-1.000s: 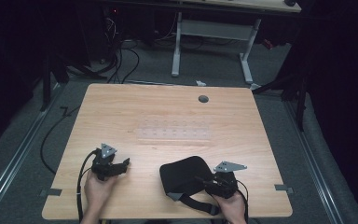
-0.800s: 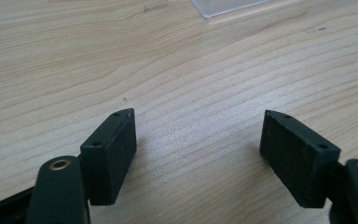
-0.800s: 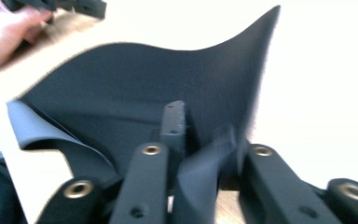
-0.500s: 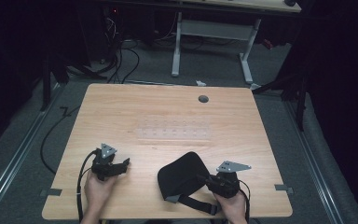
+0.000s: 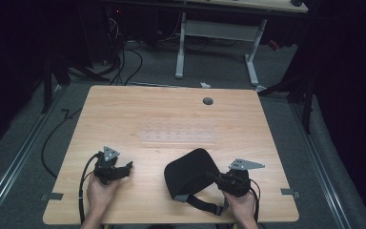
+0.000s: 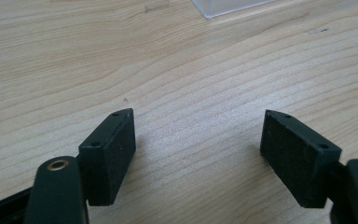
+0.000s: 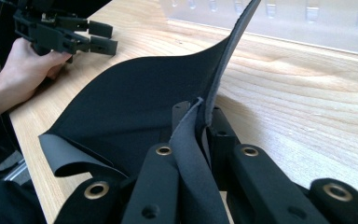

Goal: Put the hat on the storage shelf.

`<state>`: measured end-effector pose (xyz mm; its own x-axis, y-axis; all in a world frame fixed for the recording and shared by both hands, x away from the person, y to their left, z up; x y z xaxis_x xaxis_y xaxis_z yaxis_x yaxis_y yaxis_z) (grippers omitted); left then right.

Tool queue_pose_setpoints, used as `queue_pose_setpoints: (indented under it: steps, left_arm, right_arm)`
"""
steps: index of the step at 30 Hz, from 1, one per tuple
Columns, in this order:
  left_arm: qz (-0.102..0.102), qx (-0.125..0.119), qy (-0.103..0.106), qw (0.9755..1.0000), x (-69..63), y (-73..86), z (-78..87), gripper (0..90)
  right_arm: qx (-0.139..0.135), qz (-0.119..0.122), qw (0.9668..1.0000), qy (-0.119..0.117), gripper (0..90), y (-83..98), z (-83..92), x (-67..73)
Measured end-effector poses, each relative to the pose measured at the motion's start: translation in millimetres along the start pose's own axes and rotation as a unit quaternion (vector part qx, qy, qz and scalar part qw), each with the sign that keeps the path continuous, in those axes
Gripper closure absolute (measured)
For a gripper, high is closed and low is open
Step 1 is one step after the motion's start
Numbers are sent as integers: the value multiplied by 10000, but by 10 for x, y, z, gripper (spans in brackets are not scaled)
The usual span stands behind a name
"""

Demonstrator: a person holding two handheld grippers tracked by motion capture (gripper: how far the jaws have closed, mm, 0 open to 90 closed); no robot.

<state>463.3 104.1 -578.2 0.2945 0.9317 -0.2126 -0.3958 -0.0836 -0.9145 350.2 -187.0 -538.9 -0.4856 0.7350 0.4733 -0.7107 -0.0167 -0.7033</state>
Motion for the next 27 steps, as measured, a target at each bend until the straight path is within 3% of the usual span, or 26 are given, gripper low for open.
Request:
queue_pose_setpoints:
  steps: [2,8,12,15,20,24,27]
  left_arm:
    - [15,3,10,10000,-6,0,-1,255]
    - [-39,31,42,10000,-9,9,8,254]
    - [-312,-60,-51,9995,-32,9,37,272]
    - [-441,-205,34,9988,-96,-22,81,294]
    - [-207,-516,414,9976,-237,-225,235,316]
    - [-70,-711,797,9943,-402,-387,359,314]
    - [-125,-730,1095,9912,-561,-439,447,312]
  right_arm:
    - [-25,-107,9999,-29,852,-19,18,-3]
    - [0,-6,10000,24,852,-146,51,14]
    - [-17,-68,9999,92,852,-184,45,8]
    - [-81,-141,9999,11,851,-214,65,11]
    - [-180,-244,9995,10,851,-282,127,6]
    - [-190,-320,9993,0,851,-332,151,-5]
    - [-182,-300,9994,-3,851,-377,143,-6]
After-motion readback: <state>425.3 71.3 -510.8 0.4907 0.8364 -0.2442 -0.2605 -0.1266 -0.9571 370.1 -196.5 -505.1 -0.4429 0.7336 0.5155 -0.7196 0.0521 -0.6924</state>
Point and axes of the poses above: each handheld gripper's, and its own axes: z roughly backward along the jaws, y roughly out of its underside, x roughly to its left, the point moved 9 cm from there along -z, roughly forward along the jaws, and after that the axes turned 12 degrees about -z, right-handed, at the moved point
